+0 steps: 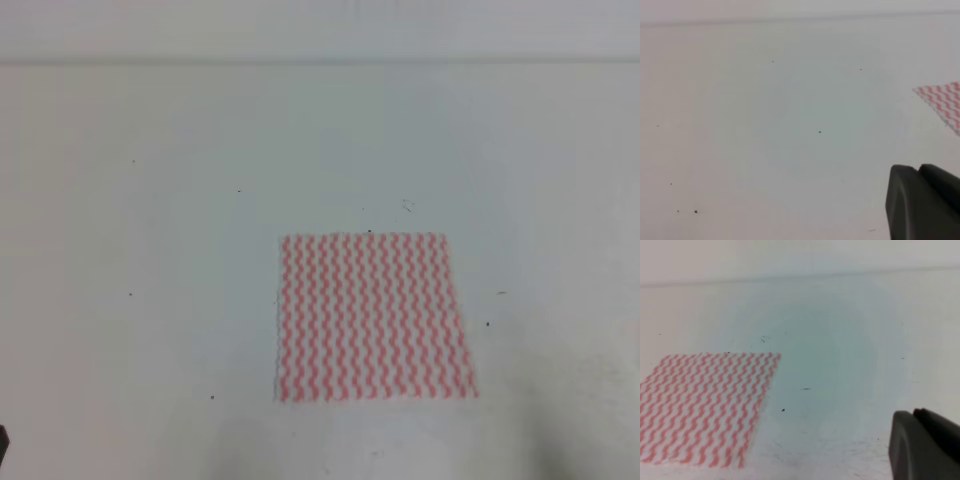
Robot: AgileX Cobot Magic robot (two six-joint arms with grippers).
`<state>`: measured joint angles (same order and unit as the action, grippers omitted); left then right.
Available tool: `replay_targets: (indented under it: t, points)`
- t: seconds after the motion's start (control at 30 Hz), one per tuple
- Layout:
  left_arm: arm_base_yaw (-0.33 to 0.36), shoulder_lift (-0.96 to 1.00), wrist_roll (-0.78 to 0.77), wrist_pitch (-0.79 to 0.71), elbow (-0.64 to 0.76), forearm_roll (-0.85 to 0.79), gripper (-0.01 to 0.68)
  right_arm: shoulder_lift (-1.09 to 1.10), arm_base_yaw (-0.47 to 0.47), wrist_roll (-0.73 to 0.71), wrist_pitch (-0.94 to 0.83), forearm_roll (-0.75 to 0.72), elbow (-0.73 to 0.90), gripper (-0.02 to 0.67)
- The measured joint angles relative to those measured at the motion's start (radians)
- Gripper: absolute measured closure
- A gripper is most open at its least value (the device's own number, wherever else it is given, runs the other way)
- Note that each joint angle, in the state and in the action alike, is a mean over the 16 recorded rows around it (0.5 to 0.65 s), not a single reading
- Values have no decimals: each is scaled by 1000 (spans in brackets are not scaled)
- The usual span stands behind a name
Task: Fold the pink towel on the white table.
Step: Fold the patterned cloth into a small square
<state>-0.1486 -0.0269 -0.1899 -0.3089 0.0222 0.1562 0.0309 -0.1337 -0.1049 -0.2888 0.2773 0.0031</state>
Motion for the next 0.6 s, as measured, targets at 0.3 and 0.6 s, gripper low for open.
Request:
replay_targets:
  t: [0.3, 0.6]
  points:
    - [0, 9, 0, -2, -6, 0, 675, -7, 0, 0, 1, 0, -2, 667]
    - [0, 15, 0, -3, -10, 1, 675, -5, 0, 0, 3, 0, -3, 667]
